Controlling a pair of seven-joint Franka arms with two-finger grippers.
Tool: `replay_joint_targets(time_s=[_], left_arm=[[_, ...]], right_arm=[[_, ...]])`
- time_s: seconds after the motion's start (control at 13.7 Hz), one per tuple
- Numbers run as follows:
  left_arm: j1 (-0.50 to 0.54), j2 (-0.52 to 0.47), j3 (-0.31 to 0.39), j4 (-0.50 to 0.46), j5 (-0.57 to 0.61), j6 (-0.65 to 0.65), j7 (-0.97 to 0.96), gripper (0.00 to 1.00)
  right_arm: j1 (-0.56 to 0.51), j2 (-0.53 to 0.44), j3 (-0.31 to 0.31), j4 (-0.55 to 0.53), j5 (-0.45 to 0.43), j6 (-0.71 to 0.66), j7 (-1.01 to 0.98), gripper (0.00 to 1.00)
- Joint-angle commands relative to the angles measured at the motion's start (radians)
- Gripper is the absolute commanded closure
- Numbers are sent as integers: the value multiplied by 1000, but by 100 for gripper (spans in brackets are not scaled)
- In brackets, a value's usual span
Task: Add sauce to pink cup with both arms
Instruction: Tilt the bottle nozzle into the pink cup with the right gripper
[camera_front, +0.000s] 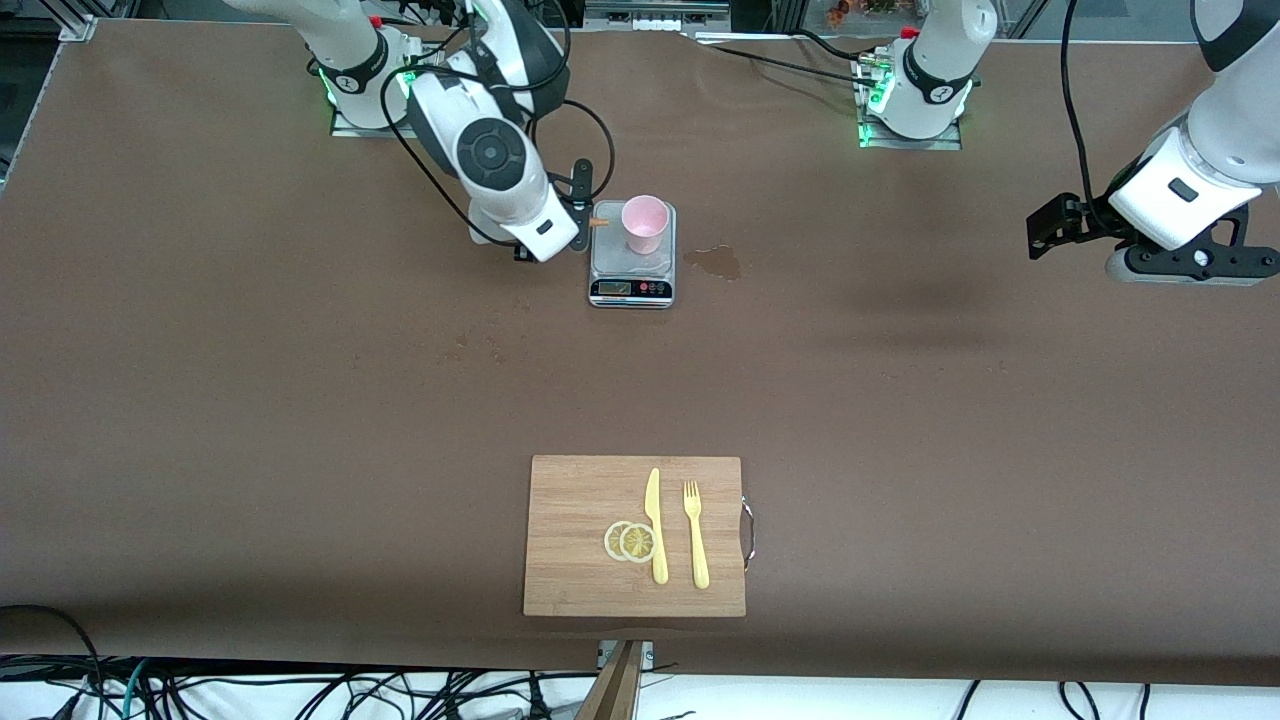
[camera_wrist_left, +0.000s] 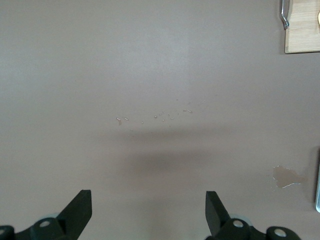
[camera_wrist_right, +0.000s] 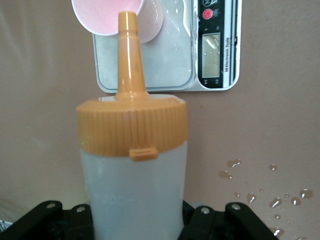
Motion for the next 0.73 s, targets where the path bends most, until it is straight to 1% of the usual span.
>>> replay_joint_targets(time_s=[0.0,0.22,0.44,0.66], left_arm=[[2,14,0,26,5,-17,-5,0],[8,14,0,26,-7,-19,-3,0],[8,14,1,26,-7,-19,-3,0],[8,14,0,26,-7,-19,-3,0]], right_arm=[[15,-9,43,-22,-56,16,97,100],[43,1,50,-20,-90,11,152,100],[60,20,71,-16,-159,5,230,100],[61,29,86,-6,-179,0,251,100]])
